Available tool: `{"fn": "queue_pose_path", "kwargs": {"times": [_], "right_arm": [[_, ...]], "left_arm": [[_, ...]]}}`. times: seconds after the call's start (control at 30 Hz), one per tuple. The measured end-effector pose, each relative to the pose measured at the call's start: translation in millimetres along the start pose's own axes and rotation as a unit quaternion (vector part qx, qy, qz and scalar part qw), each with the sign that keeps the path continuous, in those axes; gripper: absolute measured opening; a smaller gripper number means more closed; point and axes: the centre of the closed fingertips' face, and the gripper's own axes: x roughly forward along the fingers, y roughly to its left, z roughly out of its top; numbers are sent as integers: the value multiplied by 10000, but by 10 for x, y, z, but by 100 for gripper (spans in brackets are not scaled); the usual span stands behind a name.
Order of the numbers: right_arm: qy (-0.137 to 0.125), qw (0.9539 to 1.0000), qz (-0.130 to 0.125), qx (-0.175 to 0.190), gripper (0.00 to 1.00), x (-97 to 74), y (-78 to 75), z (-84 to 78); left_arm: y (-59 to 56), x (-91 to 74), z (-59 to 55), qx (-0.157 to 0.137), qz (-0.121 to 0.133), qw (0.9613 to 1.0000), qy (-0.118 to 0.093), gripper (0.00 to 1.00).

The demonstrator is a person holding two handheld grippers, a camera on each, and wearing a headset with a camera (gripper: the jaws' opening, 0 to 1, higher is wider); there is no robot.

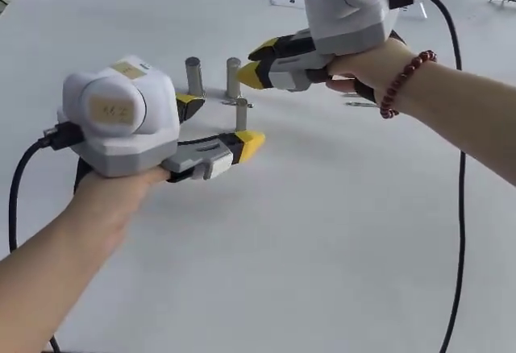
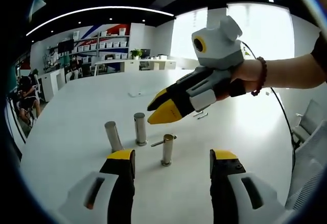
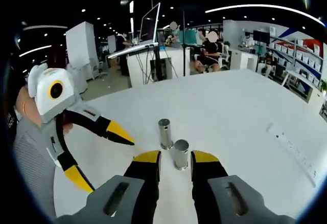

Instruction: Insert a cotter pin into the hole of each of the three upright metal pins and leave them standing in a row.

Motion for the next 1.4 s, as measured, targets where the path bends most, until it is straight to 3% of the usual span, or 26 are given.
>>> {"fn": "queue_pose_path", "kwargs": {"times": [0.1,0.3,0.57,1.0,1.4], "right_arm": [[-36,10000,-10,38,18,84,-86,-22],[-43,10000,14,65,18,180,-118,-59],[-200,9998,28,92,15,255,-110,-15],[-211,9996,6,174,9,325,-103,-32],[-207,9996,-11,195,8,303,-90,-40]], "left_arm": [[-13,-38,28,13,-31,10000,-21,63],[-60,-157,114,-87,-67,9999,-127,68],[-101,-212,94,7,-80,9999,-69,73],[-116,-313,118,84,-29,9999,-62,73],[-126,-361,62,102,-24,9999,6,71]]}}
